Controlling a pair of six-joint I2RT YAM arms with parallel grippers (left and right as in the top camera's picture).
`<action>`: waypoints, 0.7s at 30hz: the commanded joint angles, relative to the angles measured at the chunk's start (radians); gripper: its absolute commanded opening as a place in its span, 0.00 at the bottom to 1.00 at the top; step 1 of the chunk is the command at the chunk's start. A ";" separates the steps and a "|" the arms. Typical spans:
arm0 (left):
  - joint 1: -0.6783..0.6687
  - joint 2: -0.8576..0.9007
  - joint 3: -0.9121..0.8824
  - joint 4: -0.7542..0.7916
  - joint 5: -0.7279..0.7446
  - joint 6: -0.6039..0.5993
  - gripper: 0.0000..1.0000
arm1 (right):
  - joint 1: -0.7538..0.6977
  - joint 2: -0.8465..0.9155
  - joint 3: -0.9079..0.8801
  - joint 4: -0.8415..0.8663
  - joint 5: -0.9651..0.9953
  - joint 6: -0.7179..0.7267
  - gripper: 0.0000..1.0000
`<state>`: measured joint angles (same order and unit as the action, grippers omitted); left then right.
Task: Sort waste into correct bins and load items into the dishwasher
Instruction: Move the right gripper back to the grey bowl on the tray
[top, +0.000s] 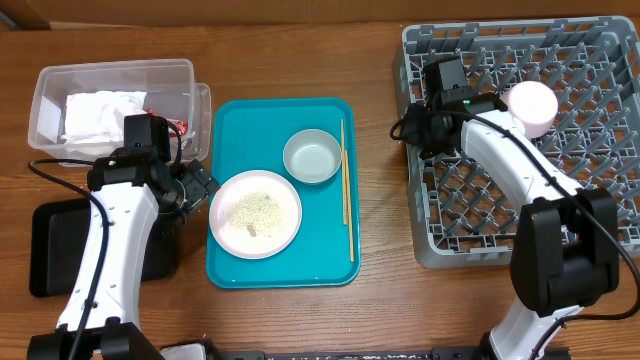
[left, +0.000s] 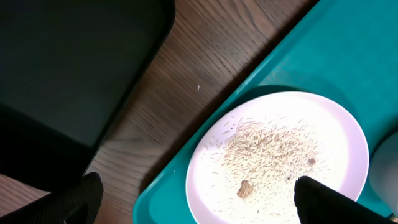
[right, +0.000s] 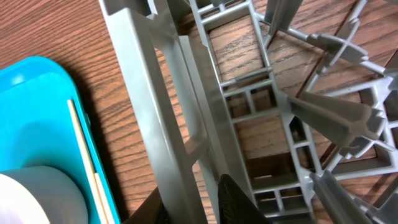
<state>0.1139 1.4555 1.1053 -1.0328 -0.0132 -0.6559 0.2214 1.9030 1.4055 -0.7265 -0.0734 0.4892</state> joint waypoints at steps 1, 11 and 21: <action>0.004 -0.003 0.000 -0.002 0.003 -0.014 1.00 | 0.003 -0.005 0.005 -0.008 -0.040 0.092 0.25; 0.004 -0.003 0.000 -0.002 0.003 -0.014 1.00 | 0.019 -0.005 0.230 -0.166 -0.039 0.080 0.34; 0.004 -0.003 0.000 -0.002 0.003 -0.014 1.00 | 0.107 -0.005 0.311 -0.212 -0.203 -0.259 0.43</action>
<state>0.1139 1.4555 1.1053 -1.0328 -0.0132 -0.6559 0.2577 1.9034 1.6890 -0.9291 -0.1959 0.3893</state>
